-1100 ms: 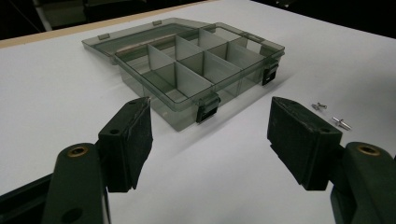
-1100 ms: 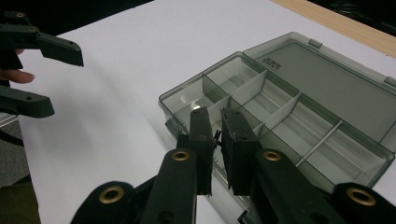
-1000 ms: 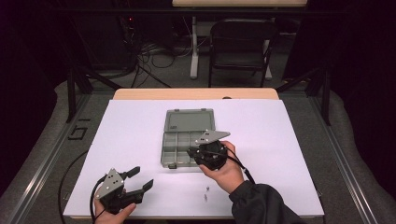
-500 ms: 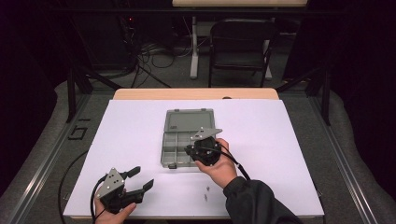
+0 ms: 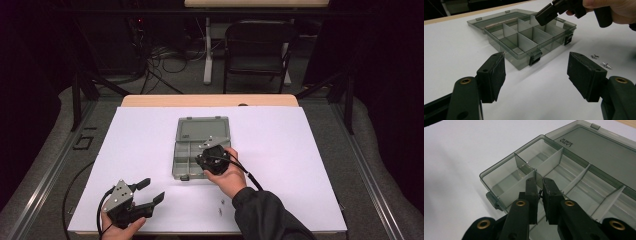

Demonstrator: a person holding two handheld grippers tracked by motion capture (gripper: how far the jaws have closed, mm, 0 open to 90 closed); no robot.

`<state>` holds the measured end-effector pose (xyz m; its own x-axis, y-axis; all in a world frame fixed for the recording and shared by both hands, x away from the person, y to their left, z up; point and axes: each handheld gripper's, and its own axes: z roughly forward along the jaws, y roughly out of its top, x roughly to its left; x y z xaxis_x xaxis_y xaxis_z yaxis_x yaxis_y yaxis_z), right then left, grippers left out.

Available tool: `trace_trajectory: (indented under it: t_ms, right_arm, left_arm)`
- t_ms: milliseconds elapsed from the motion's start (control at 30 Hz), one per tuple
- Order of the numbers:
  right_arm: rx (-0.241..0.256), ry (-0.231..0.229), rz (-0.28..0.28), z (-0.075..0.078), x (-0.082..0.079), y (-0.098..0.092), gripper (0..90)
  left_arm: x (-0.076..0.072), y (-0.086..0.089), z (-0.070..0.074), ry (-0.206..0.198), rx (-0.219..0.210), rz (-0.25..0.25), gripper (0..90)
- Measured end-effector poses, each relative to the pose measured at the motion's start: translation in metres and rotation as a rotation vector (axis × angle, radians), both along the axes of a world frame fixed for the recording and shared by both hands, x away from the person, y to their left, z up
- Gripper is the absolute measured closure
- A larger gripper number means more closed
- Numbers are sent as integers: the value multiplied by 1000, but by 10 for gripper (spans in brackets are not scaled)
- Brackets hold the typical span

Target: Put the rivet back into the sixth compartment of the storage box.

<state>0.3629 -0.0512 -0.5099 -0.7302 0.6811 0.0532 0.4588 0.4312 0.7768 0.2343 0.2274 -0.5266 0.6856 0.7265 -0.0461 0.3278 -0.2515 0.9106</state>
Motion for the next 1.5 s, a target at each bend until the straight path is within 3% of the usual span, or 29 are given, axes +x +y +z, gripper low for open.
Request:
trace_trajectory:
  t_ms: [500, 667, 767, 800, 1100, 1233, 1267, 1433, 1500]
  right_arm:
    - [-28, 3, -8, -8, 2, 5, 826]
    - [5, -30, -26, -5, 2, 3, 569]
    - [7, -38, -18, -1, 1, 0, 525]
    - [-10, -60, -18, 3, -1, -3, 489]
    - [-34, -92, 22, 19, -20, -16, 456]
    - [0, -87, 37, 25, -32, -26, 452]
    - [42, -69, 44, 28, -39, -34, 496]
    - [59, -55, 57, 31, -50, -46, 535]
    - [56, -75, 55, 31, -59, -57, 546]
  left_arm:
    - [0, 1, 0, 1, 1, -2, 312]
    - [0, 1, 0, 0, 0, -3, 312]
    - [0, 1, 0, 0, 0, -1, 312]
    - [0, 1, 0, -2, -3, 0, 312]
    - [-1, 1, 0, -2, -10, 7, 312]
    - [-1, 1, 0, -5, -7, 9, 313]
    - [-1, 1, 0, -6, -6, 10, 313]
    - [-1, 1, 1, 2, -4, 7, 313]
    - [-1, 1, 1, -1, -1, 7, 314]
